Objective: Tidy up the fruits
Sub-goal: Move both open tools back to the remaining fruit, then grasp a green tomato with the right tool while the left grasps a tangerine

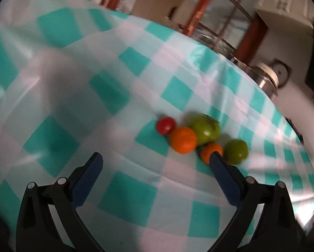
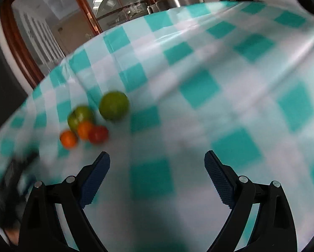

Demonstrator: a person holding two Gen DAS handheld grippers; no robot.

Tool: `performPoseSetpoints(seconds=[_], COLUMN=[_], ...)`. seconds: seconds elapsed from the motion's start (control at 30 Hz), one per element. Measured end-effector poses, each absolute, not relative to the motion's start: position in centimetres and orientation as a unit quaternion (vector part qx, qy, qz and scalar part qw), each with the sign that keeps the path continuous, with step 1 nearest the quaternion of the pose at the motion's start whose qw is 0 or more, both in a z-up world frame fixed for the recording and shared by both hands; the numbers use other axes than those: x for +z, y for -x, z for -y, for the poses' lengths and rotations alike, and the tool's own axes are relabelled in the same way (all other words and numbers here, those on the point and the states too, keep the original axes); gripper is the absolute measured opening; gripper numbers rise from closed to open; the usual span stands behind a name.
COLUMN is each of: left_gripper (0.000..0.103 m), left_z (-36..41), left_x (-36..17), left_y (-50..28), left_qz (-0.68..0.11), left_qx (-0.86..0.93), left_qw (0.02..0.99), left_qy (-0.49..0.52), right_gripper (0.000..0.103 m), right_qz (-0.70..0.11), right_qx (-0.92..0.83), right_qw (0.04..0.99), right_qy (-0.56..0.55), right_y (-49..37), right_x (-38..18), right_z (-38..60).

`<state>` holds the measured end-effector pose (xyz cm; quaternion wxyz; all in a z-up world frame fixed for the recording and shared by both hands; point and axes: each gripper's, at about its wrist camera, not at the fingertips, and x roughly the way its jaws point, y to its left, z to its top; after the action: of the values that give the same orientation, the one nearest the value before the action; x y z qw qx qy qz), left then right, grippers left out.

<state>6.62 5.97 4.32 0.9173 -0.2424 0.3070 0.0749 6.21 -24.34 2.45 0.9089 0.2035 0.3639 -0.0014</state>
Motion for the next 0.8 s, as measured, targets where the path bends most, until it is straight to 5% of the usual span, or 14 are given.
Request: performPoseSetpoints(seconds=[0.3, 0.8], left_gripper=[0.101, 0.101], left_z=[-7.5, -6.9], left_x=[3.3, 3.2], left_y=[-5.9, -5.7], left_qz=[-0.277, -0.275], left_qx=[0.101, 0.100], left_qw=[0.914, 0.917], left_qy=[0.280, 0.272], right_gripper=[0.083, 0.060], right_qz=[-0.383, -0.418], right_qx=[0.001, -0.029], right_qw=[0.865, 0.873], right_qy=[-0.323, -0.248], right_y=[-17.6, -20.8], right_x=[0.7, 0.9], right_z=[20.7, 16.4])
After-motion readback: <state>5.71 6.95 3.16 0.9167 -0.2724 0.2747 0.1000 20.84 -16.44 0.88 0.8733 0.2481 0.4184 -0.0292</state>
